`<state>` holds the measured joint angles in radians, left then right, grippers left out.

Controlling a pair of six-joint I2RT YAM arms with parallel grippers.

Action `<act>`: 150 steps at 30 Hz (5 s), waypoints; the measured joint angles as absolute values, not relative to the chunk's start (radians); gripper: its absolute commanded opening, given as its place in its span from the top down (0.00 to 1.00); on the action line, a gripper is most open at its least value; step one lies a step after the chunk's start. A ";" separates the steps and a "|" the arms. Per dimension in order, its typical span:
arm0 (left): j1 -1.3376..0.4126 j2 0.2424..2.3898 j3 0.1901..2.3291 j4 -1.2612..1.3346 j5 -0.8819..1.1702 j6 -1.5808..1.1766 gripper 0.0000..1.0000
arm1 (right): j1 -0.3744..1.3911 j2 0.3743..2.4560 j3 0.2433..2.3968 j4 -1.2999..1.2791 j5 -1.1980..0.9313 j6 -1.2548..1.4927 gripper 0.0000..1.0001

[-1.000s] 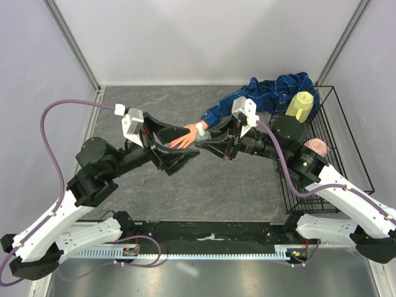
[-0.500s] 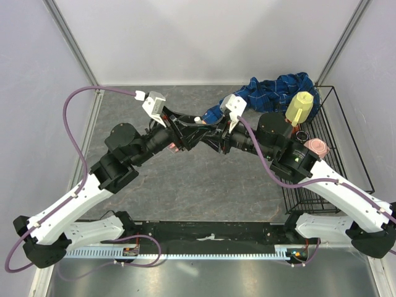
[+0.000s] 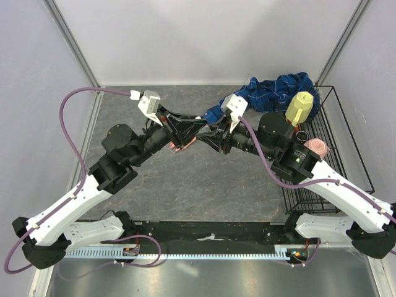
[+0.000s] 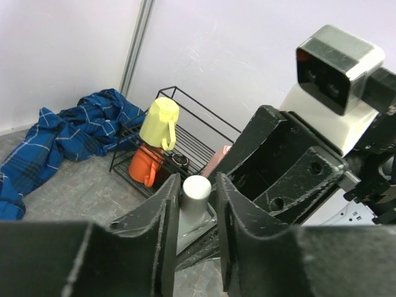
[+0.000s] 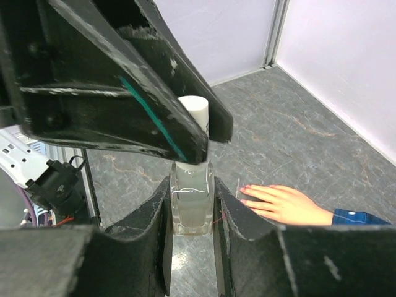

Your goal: Paint the nails

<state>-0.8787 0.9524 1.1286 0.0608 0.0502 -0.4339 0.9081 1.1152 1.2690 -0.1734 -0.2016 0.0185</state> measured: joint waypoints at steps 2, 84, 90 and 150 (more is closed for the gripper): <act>-0.876 0.960 1.129 0.062 0.059 -0.435 0.91 | 0.908 1.111 1.269 -0.176 -0.204 0.023 1.00; -0.747 1.079 1.143 0.317 0.941 -0.298 0.98 | 0.880 1.062 1.300 -0.298 -0.590 0.006 1.00; -0.707 1.210 1.259 0.368 1.270 -0.449 0.98 | 0.870 1.058 1.272 -0.257 -0.773 0.024 1.00; -0.782 0.978 1.201 -0.141 0.270 -0.232 0.98 | 0.868 1.250 1.439 -0.413 -0.350 -0.015 1.00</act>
